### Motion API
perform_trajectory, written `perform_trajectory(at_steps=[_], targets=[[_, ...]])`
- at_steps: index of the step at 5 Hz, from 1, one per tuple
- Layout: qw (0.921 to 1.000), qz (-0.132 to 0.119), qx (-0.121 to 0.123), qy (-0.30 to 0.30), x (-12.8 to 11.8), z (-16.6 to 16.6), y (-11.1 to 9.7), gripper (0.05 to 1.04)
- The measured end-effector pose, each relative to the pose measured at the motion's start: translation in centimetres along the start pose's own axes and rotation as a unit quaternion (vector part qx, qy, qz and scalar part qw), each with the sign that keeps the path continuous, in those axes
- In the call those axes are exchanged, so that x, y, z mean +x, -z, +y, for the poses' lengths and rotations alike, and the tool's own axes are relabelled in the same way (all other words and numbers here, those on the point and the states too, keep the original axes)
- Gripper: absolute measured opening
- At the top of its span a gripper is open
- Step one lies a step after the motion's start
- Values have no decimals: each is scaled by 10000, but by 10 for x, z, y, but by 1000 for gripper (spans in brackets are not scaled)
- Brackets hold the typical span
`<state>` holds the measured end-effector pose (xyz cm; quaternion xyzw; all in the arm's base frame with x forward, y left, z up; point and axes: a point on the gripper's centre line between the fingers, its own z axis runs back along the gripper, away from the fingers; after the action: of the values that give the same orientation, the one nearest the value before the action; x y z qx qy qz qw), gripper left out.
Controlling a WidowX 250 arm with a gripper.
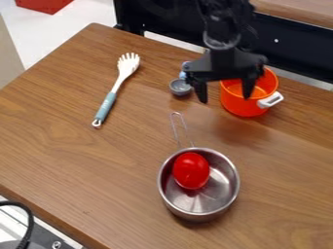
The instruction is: Move the orange pot to the bottom middle side of the table
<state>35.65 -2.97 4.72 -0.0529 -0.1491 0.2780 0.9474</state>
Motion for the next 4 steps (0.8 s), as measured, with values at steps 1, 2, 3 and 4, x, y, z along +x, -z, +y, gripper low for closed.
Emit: perform_trajectory(at_steps=[1,2,3,4], targets=[[9978,-127,-325,-570,14,7,4,999],[9906,-116,-275,-1332,19,11,14,999],[9887,11,208,-1486,19,8,37,999],[9892,89,377,-1412,18,-2,46,999]])
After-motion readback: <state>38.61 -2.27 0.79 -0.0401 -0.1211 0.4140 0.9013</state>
